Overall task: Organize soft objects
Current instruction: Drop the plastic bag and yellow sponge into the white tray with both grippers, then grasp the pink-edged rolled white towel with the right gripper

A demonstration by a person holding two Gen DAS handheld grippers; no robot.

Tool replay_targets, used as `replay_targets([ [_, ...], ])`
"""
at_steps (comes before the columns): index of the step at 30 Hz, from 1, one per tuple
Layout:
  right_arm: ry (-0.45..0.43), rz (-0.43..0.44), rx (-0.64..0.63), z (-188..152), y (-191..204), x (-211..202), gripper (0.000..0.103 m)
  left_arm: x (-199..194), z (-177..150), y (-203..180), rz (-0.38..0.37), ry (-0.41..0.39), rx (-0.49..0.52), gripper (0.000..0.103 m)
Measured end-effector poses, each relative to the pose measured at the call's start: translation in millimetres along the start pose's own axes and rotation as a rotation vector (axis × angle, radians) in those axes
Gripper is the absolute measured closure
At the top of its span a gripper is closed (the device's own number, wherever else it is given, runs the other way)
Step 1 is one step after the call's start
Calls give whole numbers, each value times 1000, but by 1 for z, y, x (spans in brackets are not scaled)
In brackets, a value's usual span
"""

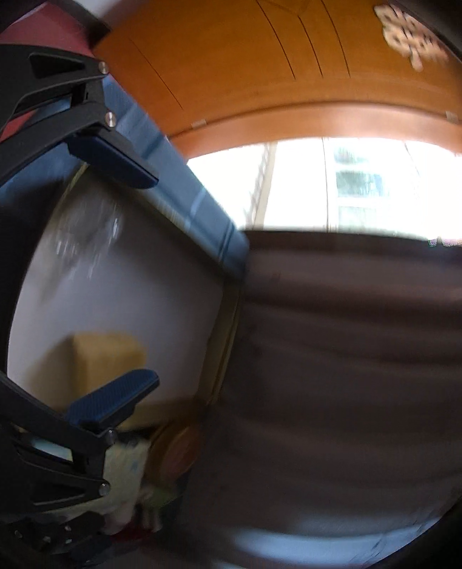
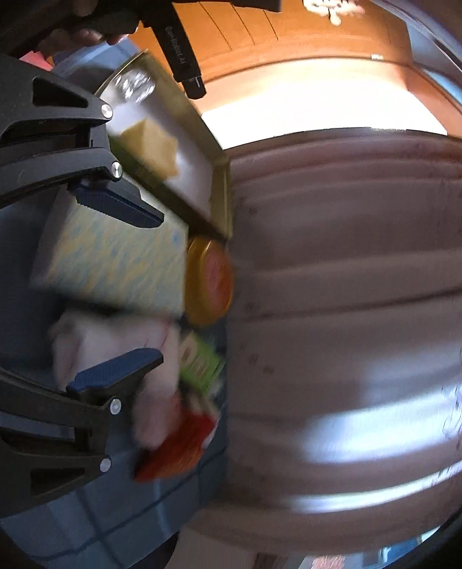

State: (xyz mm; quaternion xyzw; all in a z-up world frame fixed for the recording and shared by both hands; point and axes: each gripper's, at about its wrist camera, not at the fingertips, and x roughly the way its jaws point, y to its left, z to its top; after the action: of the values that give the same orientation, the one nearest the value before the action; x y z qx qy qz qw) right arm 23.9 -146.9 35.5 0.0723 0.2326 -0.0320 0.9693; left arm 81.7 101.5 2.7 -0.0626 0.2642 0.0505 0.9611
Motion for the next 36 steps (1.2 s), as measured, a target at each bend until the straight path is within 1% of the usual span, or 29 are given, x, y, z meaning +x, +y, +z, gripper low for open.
replay_targets([
  [4, 20, -34, 65, -6, -29, -5, 31, -2, -9, -35, -67, 14, 61, 0],
  [7, 21, -57, 80, -6, -41, -8, 31, -9, -12, -56, -114, 1, 90, 0],
  [12, 32, -79, 100, -10, -58, -13, 31, -20, -17, -88, -158, -14, 164, 0],
  [17, 51, -86, 114, -11, -73, -15, 31, -19, -20, -106, -202, 13, 180, 0],
  [22, 63, -85, 149, -11, -88, -14, 31, -25, -27, -128, -251, 28, 227, 0],
  [23, 69, -79, 159, -11, -91, -13, 32, -27, -29, -133, -260, 29, 239, 0],
  [25, 85, -57, 174, -11, -95, -11, 42, -30, -31, -140, -269, 29, 263, 0],
  [26, 95, -43, 179, -11, -96, -10, 43, -30, -33, -144, -273, 30, 277, 0],
  [30, 127, 21, 221, -8, -100, -3, 44, -31, -33, -151, -281, 23, 312, 0],
  [33, 140, 74, 222, -3, -96, 5, 44, -32, -29, -149, -262, 4, 309, 0],
  [36, 184, 131, 236, -1, -93, 19, 44, -29, -24, -142, -230, -2, 296, 0],
])
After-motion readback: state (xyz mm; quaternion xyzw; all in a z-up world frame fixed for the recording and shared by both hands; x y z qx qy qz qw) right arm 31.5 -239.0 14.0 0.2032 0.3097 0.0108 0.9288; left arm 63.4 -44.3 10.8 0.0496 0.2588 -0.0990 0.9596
